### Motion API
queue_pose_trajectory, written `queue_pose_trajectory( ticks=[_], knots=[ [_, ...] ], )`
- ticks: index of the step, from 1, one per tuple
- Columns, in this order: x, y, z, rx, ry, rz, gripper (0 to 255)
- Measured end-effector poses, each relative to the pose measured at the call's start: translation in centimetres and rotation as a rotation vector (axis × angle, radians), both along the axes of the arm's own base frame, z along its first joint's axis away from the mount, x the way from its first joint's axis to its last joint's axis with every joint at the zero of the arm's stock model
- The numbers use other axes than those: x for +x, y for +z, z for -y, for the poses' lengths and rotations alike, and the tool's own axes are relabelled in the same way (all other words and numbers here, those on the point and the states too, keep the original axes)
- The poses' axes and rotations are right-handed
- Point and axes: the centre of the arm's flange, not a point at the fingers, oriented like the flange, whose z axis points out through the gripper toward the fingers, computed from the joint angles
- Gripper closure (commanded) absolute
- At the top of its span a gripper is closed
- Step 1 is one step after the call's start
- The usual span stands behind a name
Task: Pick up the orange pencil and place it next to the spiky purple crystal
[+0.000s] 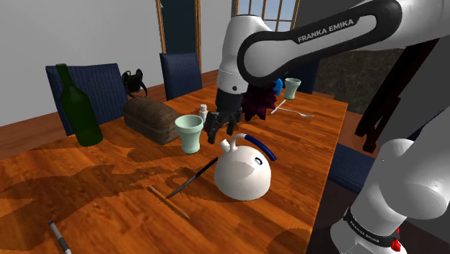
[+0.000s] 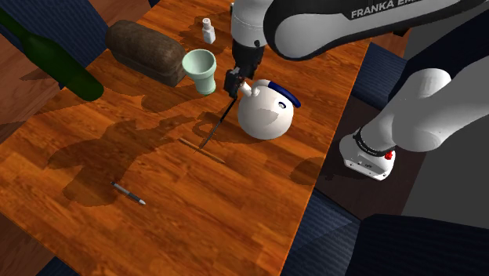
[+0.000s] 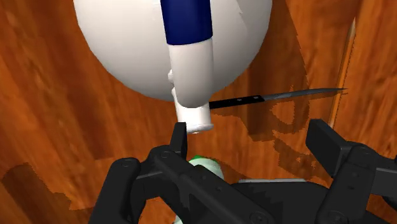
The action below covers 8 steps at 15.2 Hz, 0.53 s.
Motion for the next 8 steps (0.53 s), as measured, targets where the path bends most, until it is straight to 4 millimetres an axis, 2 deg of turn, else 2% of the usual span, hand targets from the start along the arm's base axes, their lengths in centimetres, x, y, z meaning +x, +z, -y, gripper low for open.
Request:
queue_pose_trajectory(
  ticks=[8],
  knots=[
    [3.2,-4.9,-8.6,0.041,0.035,-0.032,0]
  ],
)
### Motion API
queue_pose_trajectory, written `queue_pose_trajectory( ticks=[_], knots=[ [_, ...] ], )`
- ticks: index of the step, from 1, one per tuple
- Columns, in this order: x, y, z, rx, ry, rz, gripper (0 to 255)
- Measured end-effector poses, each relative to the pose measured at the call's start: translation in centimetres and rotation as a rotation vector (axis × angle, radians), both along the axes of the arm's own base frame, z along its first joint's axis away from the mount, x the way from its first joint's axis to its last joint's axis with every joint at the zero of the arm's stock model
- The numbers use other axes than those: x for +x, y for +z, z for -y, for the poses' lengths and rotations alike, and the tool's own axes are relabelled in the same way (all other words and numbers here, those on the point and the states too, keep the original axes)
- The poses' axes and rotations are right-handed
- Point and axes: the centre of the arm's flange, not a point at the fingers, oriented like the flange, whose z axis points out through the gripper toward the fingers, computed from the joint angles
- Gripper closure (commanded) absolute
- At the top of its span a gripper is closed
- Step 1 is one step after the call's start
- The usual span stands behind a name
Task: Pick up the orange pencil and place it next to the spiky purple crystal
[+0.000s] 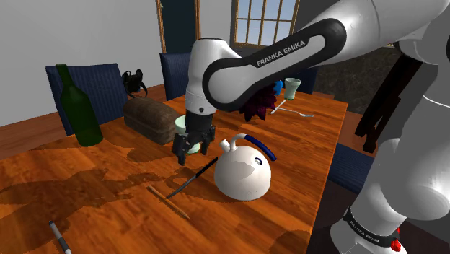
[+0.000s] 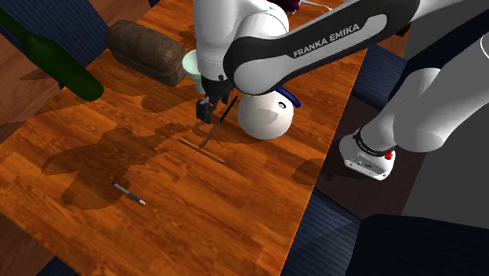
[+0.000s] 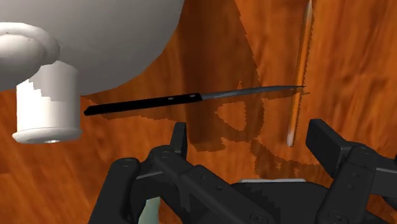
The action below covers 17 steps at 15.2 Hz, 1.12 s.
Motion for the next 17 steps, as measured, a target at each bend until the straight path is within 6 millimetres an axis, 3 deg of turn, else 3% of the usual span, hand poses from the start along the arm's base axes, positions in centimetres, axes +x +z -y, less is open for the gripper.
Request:
queue_pose_trajectory(
  ticks=[6,9,17],
  knots=[
    [2.2,-3.6,-6.5,0.031,0.027,-0.025,0],
    [2.6,-5.1,-8.7,0.041,0.035,-0.034,0],
    [2.8,-8.8,-9.8,0.043,0.036,-0.036,0]
  ],
)
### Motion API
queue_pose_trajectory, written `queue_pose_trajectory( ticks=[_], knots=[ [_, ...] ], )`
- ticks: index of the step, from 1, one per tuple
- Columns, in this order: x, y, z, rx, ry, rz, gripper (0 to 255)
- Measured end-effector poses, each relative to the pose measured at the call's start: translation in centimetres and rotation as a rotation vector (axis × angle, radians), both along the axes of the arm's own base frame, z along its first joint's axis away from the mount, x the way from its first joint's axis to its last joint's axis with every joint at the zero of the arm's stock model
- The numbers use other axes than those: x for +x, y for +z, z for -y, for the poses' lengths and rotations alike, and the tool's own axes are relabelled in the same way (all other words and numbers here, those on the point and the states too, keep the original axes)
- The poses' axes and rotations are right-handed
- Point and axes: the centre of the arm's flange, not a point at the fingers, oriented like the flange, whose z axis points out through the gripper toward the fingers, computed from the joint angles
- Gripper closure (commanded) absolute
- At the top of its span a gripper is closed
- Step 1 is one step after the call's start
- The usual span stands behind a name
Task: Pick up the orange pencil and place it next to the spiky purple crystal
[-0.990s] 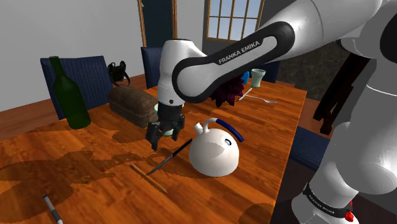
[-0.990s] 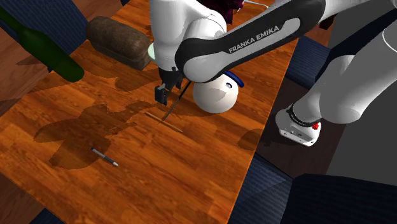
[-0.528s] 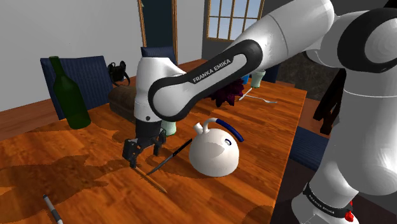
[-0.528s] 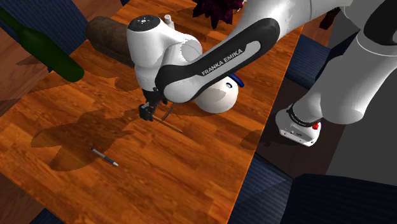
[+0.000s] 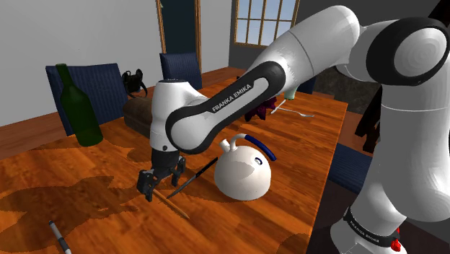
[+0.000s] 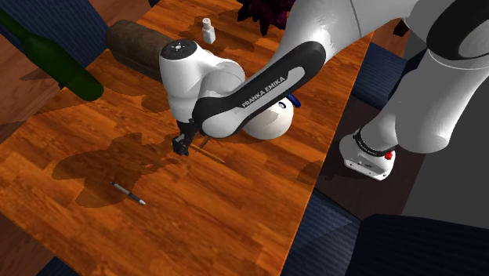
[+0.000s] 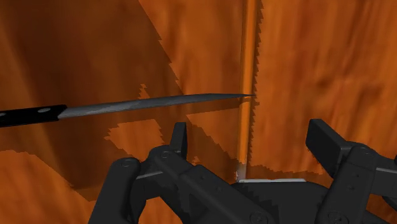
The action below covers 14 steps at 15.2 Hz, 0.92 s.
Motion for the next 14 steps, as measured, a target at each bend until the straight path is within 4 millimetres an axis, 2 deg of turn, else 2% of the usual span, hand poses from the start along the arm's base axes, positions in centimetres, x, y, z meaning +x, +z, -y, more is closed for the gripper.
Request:
queue_pose_trajectory(
  ticks=[5,6,14],
  knots=[
    [0.02,-0.10,-0.08,0.000,0.000,0.000,0],
    [0.02,-0.10,-0.08,0.000,0.000,0.000,255],
    [0.03,-0.06,-0.09,0.001,0.000,0.001,255]
  ],
)
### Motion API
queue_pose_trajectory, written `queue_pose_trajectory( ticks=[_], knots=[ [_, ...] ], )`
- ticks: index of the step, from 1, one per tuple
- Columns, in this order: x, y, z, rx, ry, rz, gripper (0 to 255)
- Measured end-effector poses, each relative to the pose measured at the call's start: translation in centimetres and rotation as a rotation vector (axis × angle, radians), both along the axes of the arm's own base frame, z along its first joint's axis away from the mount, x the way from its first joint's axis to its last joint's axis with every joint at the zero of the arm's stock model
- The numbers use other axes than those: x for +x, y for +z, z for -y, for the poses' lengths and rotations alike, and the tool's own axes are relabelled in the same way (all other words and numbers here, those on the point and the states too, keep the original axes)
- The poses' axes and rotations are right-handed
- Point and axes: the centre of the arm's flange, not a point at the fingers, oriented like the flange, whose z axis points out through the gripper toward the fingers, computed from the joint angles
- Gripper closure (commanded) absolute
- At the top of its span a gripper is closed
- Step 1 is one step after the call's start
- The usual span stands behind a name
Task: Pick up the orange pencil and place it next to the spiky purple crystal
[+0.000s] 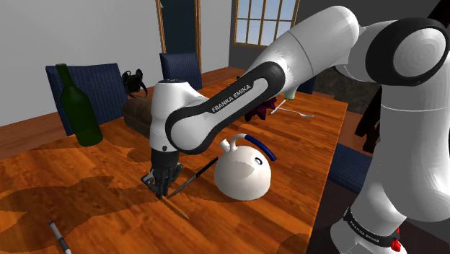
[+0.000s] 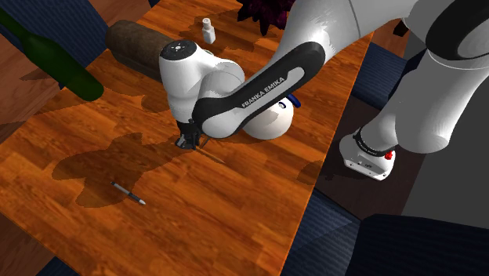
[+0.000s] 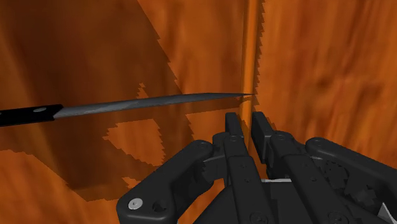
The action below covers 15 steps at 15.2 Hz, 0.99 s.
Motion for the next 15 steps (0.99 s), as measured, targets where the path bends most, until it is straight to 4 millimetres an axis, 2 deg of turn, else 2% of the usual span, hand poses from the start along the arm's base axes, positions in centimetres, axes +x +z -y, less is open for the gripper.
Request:
queue_pose_trajectory(
  ticks=[4,15],
  knots=[
    [0.0,0.6,0.0,0.000,0.000,0.000,255],
    [0.0,6.4,0.0,0.000,0.000,0.000,255]
  ],
)
